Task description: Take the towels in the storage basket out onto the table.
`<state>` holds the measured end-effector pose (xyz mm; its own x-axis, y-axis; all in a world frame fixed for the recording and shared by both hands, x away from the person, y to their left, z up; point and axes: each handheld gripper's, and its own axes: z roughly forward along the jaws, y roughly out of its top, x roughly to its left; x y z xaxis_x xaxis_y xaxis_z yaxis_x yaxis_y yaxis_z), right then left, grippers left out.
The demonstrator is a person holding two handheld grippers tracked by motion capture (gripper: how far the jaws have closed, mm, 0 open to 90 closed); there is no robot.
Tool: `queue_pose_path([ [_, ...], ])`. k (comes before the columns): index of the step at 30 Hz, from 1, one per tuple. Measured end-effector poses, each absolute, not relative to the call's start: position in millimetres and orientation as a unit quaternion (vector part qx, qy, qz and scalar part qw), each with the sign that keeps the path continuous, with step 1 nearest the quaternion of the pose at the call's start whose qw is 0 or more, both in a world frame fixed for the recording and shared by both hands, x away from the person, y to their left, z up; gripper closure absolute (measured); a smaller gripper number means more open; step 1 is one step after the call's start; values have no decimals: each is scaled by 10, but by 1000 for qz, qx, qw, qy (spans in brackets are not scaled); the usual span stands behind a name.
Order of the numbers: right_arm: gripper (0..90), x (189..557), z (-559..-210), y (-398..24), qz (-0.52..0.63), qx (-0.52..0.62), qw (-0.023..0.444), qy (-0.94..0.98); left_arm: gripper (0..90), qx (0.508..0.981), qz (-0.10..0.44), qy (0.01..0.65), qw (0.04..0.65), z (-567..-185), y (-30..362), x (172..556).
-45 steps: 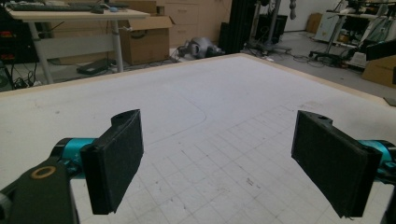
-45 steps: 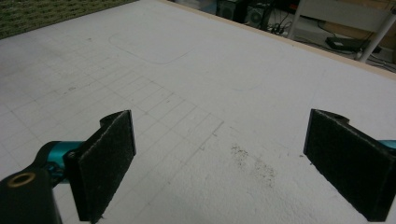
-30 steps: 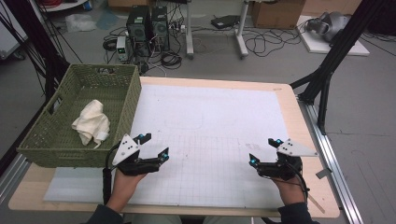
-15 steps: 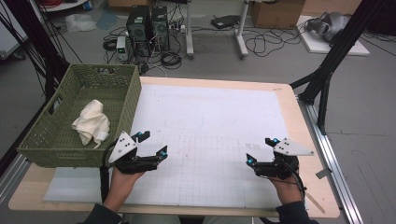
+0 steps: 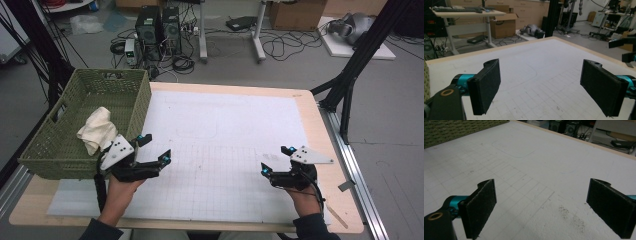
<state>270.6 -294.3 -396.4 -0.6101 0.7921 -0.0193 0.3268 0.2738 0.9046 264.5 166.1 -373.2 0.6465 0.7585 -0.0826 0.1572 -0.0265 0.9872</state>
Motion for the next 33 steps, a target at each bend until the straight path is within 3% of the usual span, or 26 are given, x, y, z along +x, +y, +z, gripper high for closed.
queue_pose_path([
  [23,84,2711,-3969,-2958,475,374,239,760,184,655,277,354,607,-2961,2580,3037],
  [33,84,2711,-3975,-2989,472,379,241,758,189,655,295,408,564,-2974,2880,3412],
])
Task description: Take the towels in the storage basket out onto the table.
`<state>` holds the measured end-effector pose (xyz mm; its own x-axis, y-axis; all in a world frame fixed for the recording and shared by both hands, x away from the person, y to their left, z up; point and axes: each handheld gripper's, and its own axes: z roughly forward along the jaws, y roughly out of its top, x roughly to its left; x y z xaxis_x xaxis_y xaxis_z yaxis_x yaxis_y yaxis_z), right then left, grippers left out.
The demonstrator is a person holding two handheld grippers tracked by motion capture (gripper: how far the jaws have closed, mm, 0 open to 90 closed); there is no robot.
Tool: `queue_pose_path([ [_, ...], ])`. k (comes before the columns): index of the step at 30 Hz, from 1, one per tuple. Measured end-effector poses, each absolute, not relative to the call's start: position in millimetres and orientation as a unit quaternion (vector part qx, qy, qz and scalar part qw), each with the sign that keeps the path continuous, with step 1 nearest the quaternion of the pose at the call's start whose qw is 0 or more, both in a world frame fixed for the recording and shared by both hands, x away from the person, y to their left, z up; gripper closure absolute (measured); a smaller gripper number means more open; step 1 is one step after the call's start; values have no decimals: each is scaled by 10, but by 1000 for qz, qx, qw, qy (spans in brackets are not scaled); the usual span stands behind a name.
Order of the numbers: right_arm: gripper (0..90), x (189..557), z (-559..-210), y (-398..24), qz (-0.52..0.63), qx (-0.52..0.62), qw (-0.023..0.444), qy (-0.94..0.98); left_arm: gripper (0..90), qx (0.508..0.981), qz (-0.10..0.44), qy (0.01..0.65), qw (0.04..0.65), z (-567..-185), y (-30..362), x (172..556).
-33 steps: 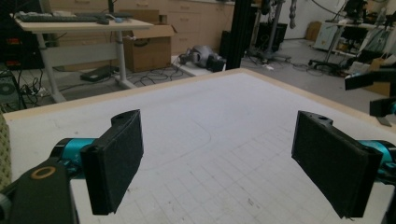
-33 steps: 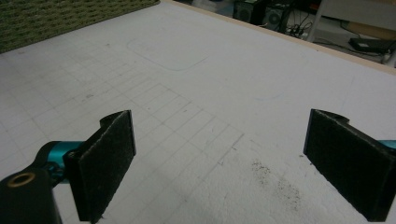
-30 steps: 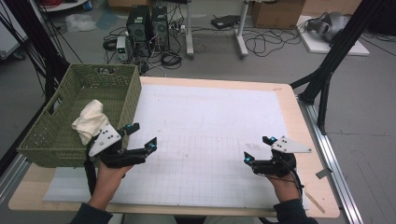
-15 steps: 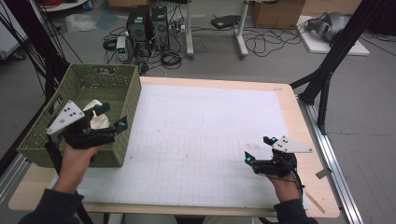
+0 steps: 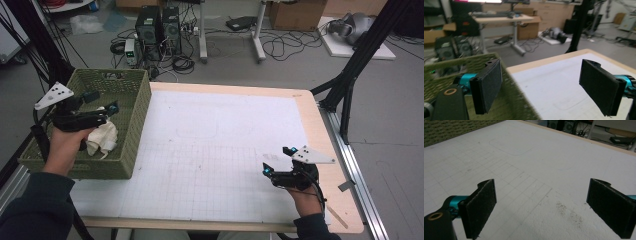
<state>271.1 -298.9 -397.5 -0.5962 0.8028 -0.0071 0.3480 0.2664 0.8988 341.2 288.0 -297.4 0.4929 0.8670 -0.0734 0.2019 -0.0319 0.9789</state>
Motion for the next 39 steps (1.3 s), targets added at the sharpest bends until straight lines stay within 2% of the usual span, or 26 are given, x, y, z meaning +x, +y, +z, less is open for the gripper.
queue_pose_path([
  [2,84,2708,-3977,-2992,470,381,241,759,213,660,295,417,551,-3018,2939,3476],
  [11,84,2713,-3979,-3000,471,383,239,758,195,675,294,461,494,-3241,3134,3710],
  [16,84,2711,-3982,-3008,468,383,239,760,187,681,291,509,438,-3437,3279,3848],
  [23,84,2716,-3998,-3021,466,388,238,759,270,705,279,537,371,-3604,3333,3963],
  [30,84,2716,-4003,-3032,464,389,240,759,284,721,254,566,307,-3791,3342,4109],
  [34,84,2714,-4010,-3033,462,392,237,759,335,722,253,580,280,-3842,3365,4130],
  [35,84,2714,-4013,-3035,461,391,238,760,368,726,248,580,275,-3845,3371,4129],
  [36,84,2713,-4014,-3034,461,390,238,760,440,729,244,579,272,-3853,3371,4130],
  [39,84,2709,-4014,-3032,462,389,239,760,476,738,229,584,248,-3896,3369,4138],
])
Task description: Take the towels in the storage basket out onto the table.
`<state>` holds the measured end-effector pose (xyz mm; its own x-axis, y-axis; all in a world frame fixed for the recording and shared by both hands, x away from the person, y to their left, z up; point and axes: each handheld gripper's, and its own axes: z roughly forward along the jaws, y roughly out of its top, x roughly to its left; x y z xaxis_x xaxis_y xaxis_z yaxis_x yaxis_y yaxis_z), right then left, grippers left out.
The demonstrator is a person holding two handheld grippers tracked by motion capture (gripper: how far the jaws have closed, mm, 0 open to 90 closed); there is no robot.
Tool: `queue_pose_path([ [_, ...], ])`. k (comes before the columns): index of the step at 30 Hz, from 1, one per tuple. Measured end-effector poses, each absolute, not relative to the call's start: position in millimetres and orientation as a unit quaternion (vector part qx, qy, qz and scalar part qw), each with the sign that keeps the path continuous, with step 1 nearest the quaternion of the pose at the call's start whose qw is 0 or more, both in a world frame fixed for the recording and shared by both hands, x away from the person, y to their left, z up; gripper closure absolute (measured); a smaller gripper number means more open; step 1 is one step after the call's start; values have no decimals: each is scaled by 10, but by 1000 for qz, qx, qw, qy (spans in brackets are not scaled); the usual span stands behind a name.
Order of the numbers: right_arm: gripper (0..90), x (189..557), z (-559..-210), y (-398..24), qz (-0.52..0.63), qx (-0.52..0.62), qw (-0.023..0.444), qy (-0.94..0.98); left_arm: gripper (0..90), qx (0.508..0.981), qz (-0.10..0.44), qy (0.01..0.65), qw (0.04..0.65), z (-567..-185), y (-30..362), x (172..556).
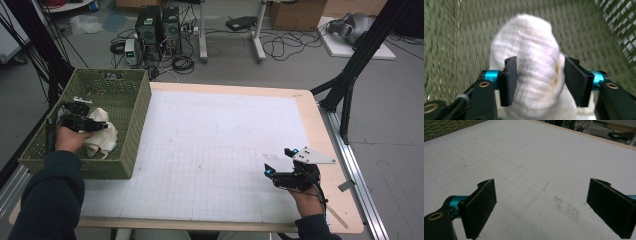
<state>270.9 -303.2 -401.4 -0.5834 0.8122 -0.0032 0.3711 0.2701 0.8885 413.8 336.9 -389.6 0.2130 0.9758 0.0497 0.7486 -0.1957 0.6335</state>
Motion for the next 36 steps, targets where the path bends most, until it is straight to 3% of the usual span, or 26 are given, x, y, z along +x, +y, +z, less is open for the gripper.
queue_pose_path([
  [4,84,2701,-4009,-3032,461,388,240,761,499,746,222,582,236,-3929,3364,4151],
  [6,84,2701,-4011,-3031,461,389,239,761,650,750,215,581,232,-3935,3360,4150],
  [10,84,2700,-4009,-3031,460,390,238,761,740,746,216,581,245,-3893,3362,4134],
  [16,84,2697,-4006,-3036,461,389,240,760,754,712,232,593,295,-3764,3435,4057],
  [27,84,2696,-3997,-3018,462,387,240,761,753,644,322,546,428,-3393,3545,3756],
  [36,84,2694,-3980,-3002,465,384,240,761,752,596,337,523,508,-3197,3540,3583],
])
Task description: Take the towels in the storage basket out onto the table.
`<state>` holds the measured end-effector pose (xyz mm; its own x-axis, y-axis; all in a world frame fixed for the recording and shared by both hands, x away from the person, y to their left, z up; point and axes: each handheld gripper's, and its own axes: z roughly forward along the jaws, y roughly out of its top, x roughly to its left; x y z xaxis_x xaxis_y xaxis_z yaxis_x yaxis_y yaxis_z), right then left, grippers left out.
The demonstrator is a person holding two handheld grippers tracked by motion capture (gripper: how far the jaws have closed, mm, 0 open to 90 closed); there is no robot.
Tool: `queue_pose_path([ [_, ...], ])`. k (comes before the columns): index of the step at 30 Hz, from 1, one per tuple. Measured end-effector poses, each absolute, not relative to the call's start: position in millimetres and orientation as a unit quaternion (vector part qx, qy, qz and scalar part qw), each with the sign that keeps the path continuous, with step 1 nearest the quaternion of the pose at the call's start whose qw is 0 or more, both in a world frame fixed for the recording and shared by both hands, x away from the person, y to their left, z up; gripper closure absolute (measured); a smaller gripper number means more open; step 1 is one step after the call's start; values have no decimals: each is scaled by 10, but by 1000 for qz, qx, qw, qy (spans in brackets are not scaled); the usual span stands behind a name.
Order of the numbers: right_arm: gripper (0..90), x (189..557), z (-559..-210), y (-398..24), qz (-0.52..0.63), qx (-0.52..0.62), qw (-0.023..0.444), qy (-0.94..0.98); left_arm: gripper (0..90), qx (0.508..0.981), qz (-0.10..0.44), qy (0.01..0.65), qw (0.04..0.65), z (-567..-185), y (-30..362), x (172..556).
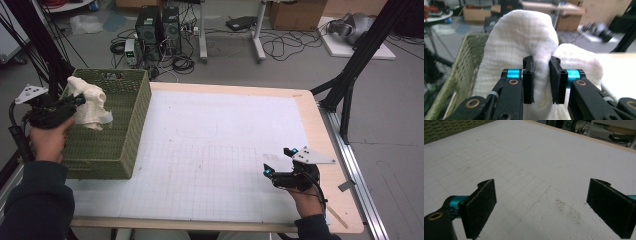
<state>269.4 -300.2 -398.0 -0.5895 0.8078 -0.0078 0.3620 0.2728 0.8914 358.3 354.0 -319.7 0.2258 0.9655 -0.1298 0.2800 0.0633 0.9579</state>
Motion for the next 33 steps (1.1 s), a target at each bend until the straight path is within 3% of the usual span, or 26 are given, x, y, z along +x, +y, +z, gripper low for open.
queue_pose_path([
  [10,84,2692,-3977,-2989,464,381,240,763,752,592,356,467,552,-2899,3366,3443],
  [33,84,2689,-3975,-2971,464,380,239,763,752,594,314,363,646,-2752,2718,3277],
])
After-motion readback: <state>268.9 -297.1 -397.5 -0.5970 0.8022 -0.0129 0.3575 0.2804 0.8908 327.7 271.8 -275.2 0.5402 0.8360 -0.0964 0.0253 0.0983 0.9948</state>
